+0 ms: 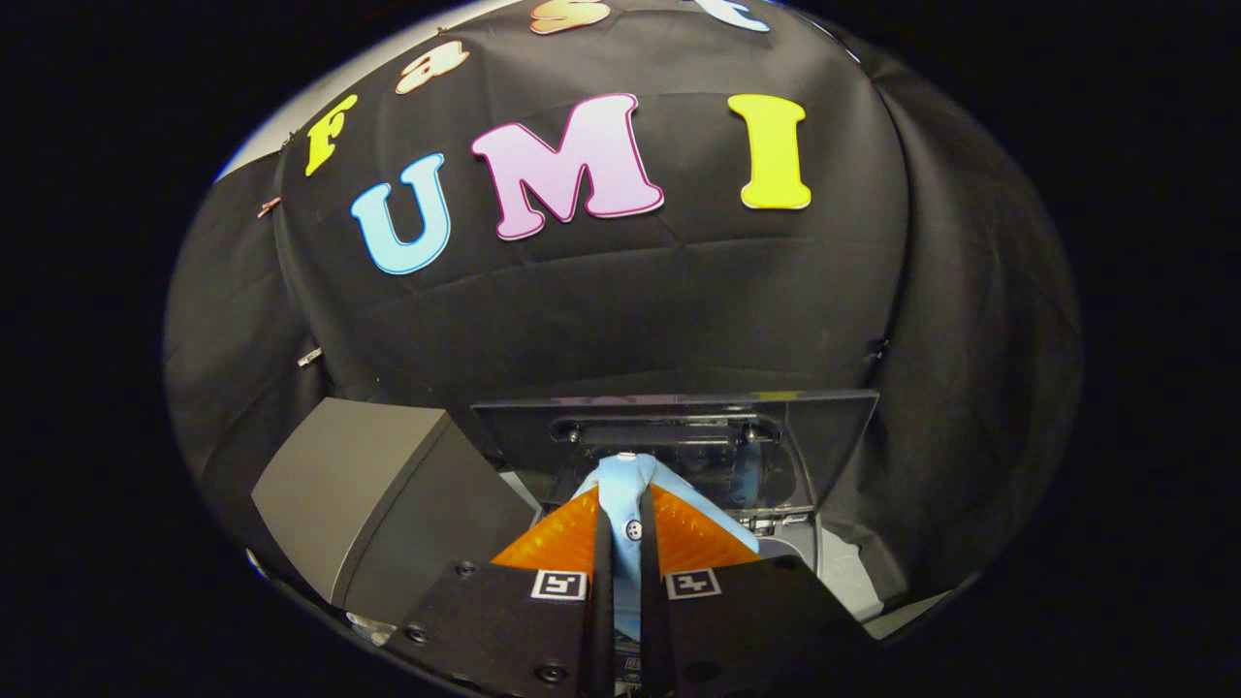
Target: Put the clothes into the washing machine and then close the washing machine lid.
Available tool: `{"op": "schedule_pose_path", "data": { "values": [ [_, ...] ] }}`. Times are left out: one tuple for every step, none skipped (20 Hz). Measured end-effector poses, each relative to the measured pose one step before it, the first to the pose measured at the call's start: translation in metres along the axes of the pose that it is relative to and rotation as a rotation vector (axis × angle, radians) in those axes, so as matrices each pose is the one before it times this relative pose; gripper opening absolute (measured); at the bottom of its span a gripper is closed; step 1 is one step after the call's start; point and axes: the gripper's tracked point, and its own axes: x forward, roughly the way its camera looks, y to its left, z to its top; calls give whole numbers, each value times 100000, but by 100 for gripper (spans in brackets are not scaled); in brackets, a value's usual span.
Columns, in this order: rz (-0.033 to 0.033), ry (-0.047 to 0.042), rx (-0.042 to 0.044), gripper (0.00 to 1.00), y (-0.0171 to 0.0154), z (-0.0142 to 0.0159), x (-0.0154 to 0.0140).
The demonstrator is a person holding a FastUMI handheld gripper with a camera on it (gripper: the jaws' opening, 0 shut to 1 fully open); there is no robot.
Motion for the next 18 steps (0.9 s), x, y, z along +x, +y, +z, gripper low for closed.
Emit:
{"op": "schedule_pose_path", "data": {
  "values": [
    [-1973,2922,-151,15,-392,-875,575],
    [-582,2416,382,8,-283,-632,521],
    [268,2045,111,8,-33,-792,290],
    [-464,1392,-1120,8,-195,-1122,564],
    [-372,1617,-717,8,-176,-1054,542],
    [-240,2399,-435,8,-14,-1199,641],
    [-389,2403,-320,8,-126,-1202,575],
    [-405,1880,-817,8,-147,-813,587],
    [-810,1740,-1238,8,-283,-1104,571],
    [-755,1788,-1215,8,-289,-1115,699],
    [-452,1753,-685,8,-214,-907,667],
    [-916,1836,-477,8,-399,-1048,659],
    [-982,1701,-124,8,-298,-762,657],
    [-603,1531,72,8,-284,-725,606],
    [-593,1237,124,8,-252,-597,655],
    [-280,1135,-102,8,-157,-641,920],
    [-548,1404,-245,8,-254,-618,560],
    [-16,1541,52,8,-129,-821,577]
  ]
}}
